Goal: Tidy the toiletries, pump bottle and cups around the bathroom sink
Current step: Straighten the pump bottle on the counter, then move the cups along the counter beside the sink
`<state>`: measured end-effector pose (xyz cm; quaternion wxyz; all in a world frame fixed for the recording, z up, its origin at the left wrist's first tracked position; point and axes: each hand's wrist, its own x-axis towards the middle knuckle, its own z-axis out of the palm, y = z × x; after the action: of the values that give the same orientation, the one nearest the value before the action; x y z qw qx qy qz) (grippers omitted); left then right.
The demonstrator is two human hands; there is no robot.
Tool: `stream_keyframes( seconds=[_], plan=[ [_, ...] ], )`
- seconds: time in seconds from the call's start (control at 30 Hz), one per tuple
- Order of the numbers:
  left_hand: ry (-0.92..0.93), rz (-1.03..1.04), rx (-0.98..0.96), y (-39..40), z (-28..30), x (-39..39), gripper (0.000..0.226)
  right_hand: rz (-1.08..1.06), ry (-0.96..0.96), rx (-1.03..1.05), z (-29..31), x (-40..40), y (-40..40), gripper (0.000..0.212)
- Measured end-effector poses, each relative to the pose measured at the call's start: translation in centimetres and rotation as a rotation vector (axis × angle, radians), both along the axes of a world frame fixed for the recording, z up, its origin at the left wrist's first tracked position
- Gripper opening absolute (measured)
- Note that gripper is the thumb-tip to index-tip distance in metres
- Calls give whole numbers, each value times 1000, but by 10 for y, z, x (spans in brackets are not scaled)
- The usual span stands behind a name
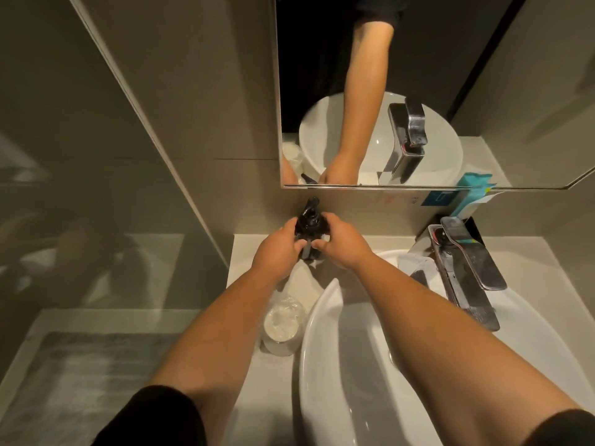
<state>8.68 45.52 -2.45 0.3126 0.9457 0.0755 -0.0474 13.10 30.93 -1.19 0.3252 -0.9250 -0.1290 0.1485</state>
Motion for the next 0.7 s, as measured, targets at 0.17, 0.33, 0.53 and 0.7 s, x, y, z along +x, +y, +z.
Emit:
stream_keyframes(
  seconds=[0.17,0.33,0.53,0.7],
  plan=[
    [7,-5,-16,-1,-1,5,49,-2,0,17,0,3,-1,62],
    [10,4,-24,-2,-1,4,51,-1,-8,24,-2,3,-2,61],
    [29,36,0,-1,7,0,57,-7,1,11,3,-2,-2,64],
    [47,47,62,11,28,-19,60,-32,17,-53,22,-15,-15,79]
  ],
)
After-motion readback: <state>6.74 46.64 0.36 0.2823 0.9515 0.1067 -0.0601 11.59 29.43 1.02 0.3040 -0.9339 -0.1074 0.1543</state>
